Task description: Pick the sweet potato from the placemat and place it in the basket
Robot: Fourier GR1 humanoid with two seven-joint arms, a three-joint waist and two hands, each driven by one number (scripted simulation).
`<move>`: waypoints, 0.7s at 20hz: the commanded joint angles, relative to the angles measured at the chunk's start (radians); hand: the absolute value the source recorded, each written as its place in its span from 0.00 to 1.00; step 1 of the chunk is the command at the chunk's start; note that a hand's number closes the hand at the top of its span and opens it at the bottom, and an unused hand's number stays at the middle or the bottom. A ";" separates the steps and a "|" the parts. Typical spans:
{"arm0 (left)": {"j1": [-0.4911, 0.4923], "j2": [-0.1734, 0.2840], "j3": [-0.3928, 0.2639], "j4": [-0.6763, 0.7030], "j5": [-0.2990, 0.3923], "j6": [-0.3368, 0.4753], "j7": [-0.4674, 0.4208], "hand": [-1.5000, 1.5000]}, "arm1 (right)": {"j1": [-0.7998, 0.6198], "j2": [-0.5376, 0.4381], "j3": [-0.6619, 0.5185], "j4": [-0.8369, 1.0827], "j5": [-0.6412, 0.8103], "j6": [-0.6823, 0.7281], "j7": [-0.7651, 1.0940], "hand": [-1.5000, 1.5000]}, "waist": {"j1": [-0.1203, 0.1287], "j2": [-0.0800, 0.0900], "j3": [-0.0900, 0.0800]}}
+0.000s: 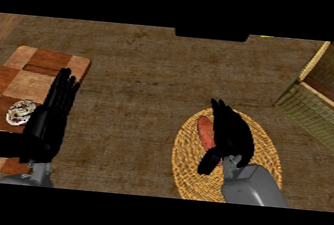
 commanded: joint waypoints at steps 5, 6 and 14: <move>-0.005 -0.039 0.019 0.008 -0.036 -0.032 -0.007 0.50 | 0.057 0.025 -0.017 0.053 0.061 -0.032 -0.059 0.00 | -0.001 0.000 0.000; 0.030 -0.030 0.039 0.013 -0.023 -0.055 -0.028 0.50 | -0.010 0.052 -0.053 0.056 0.054 0.008 -0.025 0.00 | 0.001 0.000 0.000; 0.008 -0.052 0.050 -0.009 -0.054 -0.064 0.003 0.50 | -0.001 0.055 -0.071 0.148 0.050 -0.005 -0.110 1.00 | 0.000 0.000 0.000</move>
